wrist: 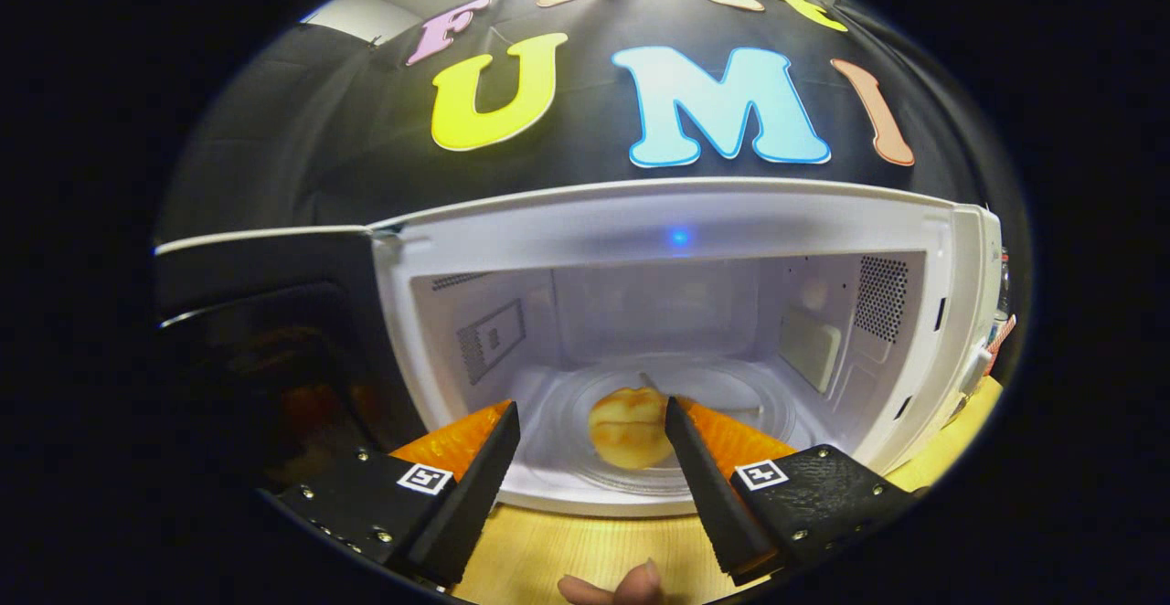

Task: Open the microwave, put the food inside, and close the microwave door.

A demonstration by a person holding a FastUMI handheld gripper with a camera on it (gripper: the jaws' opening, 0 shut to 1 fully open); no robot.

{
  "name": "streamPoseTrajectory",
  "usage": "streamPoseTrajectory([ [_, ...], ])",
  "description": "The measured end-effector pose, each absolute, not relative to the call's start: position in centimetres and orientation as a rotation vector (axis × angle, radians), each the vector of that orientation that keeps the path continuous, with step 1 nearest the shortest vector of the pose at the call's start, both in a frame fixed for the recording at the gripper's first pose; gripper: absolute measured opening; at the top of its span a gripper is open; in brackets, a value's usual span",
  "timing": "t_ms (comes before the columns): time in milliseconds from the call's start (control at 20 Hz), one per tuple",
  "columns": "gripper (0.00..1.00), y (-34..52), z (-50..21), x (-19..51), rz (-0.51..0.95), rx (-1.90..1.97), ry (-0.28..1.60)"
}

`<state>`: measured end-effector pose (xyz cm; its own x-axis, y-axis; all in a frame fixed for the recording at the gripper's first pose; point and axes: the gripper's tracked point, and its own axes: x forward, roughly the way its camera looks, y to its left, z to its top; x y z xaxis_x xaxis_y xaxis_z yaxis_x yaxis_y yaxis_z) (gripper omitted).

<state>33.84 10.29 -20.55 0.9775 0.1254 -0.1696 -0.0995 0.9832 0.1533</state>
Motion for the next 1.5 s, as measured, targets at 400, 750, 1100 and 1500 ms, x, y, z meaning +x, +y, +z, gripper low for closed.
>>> streamPoseTrajectory([
  [400,0.97,9.5,-17.5,25.0,0.202,0.171,0.129],
  [750,0.97,9.3,-14.8,15.5,0.294,0.217,0.089],
  [1100,0.97,12.9,-8.4,7.1,0.447,0.235,-0.027],
  [1500,0.97,22.5,-4.1,-0.5,0.691,0.142,-0.137],
])
